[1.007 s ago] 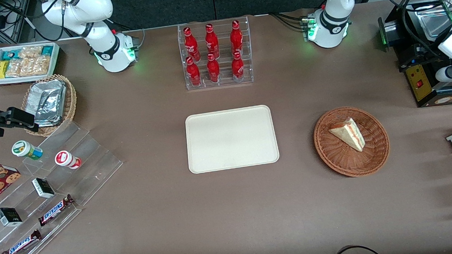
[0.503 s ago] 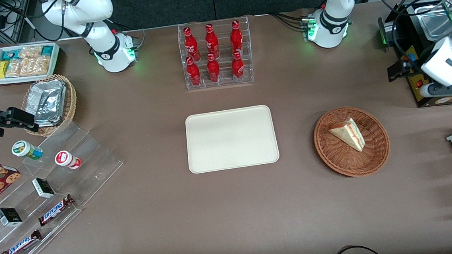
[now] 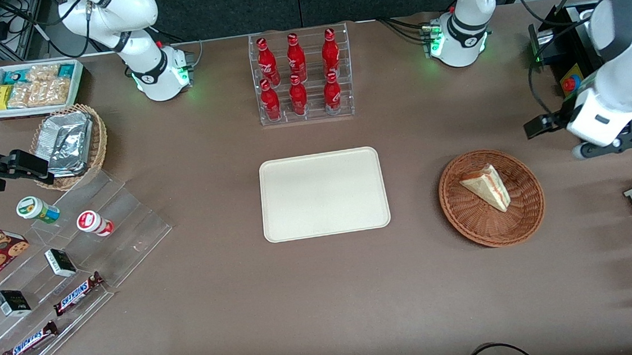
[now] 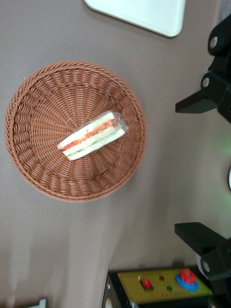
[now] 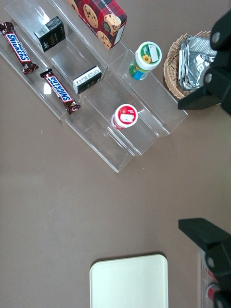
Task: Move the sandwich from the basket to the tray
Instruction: 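Lower the open left gripper onto the sandwich's wrapped crust edge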
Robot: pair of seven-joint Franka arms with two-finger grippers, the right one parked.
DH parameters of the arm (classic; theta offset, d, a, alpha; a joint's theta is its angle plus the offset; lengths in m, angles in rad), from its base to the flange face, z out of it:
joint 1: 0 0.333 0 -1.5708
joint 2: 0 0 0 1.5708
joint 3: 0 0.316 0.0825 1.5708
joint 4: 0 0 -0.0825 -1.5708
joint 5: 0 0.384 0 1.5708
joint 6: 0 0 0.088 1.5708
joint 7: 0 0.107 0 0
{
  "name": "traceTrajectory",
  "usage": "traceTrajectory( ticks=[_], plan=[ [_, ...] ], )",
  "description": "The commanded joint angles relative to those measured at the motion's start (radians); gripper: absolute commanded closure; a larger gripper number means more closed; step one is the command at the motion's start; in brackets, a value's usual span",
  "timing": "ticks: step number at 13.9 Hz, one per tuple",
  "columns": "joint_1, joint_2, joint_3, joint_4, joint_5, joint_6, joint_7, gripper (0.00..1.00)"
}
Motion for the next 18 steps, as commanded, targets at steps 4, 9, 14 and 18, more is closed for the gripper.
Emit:
traceTrajectory(
  ticks=[4,9,14,18],
  plan=[
    [-0.059,-0.053,0.0,-0.257,-0.015,0.325,-0.328,0.0],
    [-0.065,-0.006,0.0,-0.358,-0.018,0.54,-0.457,0.0],
    [-0.078,0.049,0.0,-0.446,-0.016,0.723,-0.511,0.0],
    [-0.087,0.097,0.0,-0.445,-0.016,0.737,-0.513,0.0]
  ],
)
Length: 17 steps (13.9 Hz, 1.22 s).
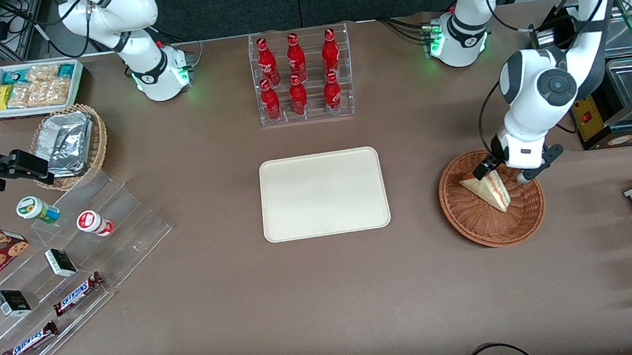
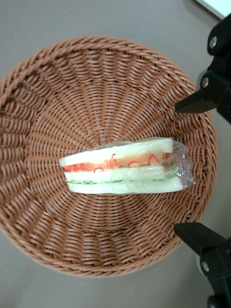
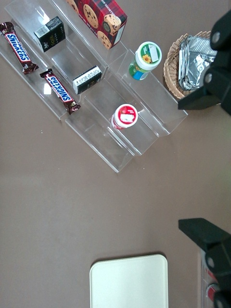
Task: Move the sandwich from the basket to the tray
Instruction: 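Lower the open left gripper onto the sandwich's wrapped crust edge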
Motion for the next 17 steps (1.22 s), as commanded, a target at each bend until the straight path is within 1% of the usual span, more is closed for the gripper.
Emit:
traceTrajectory(
  ticks=[1,8,11,12,13,14,15,16,17],
  plan=[
    [-0.01,0.023,0.002,-0.002,-0.008,0.036,-0.019,0.0],
    [-0.01,0.082,0.004,-0.002,0.0,0.096,-0.019,0.0],
    [-0.008,0.086,0.005,-0.001,0.0,0.099,-0.019,0.0],
    [-0.007,0.093,0.007,0.002,0.0,0.1,-0.019,0.03],
    [-0.007,0.099,0.007,0.002,0.0,0.11,-0.02,0.28],
    [-0.005,0.101,0.007,0.002,0.0,0.111,-0.022,0.57],
    [-0.005,0.106,0.008,0.004,0.0,0.113,-0.025,0.77],
    [-0.005,0.112,0.008,0.006,0.0,0.114,-0.025,0.94],
    [-0.005,0.113,0.008,0.006,0.0,0.116,-0.025,1.0]
  ],
)
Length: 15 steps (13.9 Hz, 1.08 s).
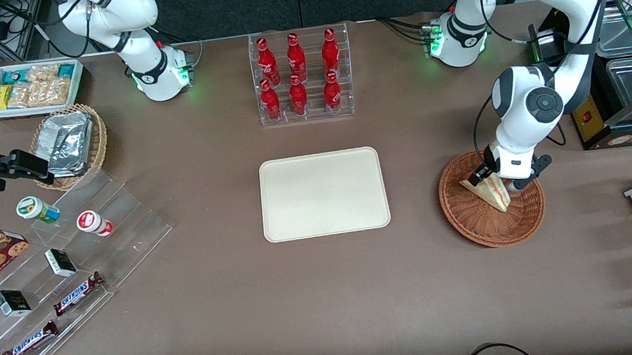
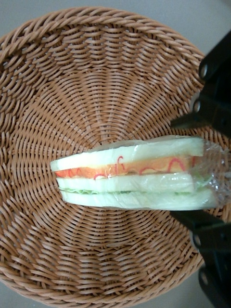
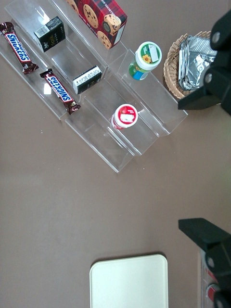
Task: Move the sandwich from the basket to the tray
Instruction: 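Close the left gripper on the sandwich and lift it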
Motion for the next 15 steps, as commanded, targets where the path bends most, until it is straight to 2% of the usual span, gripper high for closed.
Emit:
traceTrajectory(
  ticks=[1,8,12,15],
  plan=[
    [-0.005,0.015,0.005,0.005,0.002,0.025,-0.02,1.0],
    [-0.005,-0.039,0.004,0.013,0.005,-0.012,-0.015,1.0],
    [-0.011,-0.149,-0.002,0.074,0.028,-0.252,0.003,1.0],
    [-0.062,-0.22,-0.005,0.16,0.035,-0.462,0.028,1.0]
  ],
)
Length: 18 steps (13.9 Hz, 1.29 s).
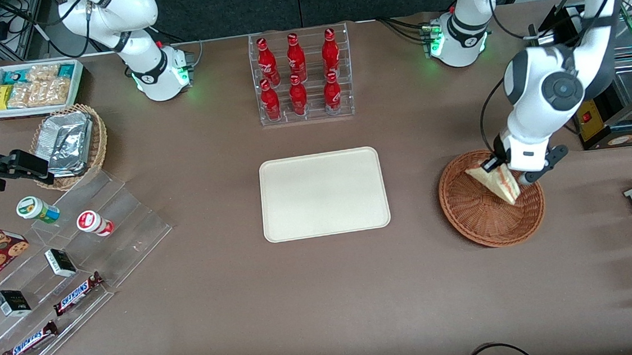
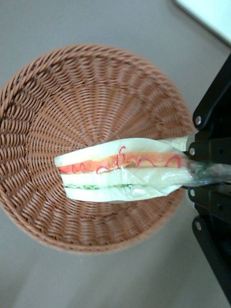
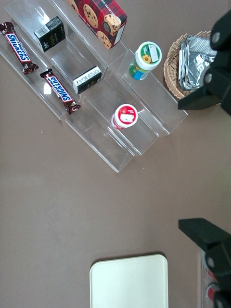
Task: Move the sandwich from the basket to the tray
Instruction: 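Carry the sandwich with the left gripper over the cream tray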
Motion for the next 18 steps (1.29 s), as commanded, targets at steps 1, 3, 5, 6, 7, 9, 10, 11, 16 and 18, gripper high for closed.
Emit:
traceTrajectory(
  ticks=[1,3,5,6,7,9,10,11,16,18],
  plan=[
    [-0.074,-0.06,-0.001,0.089,0.016,-0.182,0.006,1.0],
    [-0.17,-0.051,0.002,0.176,0.005,-0.284,0.006,1.0],
    [-0.255,-0.051,0.001,0.207,-0.007,-0.293,-0.002,1.0],
    [-0.294,-0.049,0.001,0.218,-0.027,-0.293,-0.002,1.0],
    [-0.325,-0.033,-0.001,0.226,-0.053,-0.286,-0.003,1.0],
    [-0.393,0.021,-0.002,0.276,-0.079,-0.282,-0.009,1.0],
    [-0.42,0.052,-0.002,0.308,-0.087,-0.282,-0.011,1.0],
    [-0.437,0.09,-0.002,0.337,-0.1,-0.281,-0.011,1.0],
    [-0.571,0.269,-0.001,0.416,-0.136,-0.119,-0.035,1.0],
    [-0.614,0.317,-0.001,0.417,-0.13,-0.065,-0.074,1.0]
  ],
)
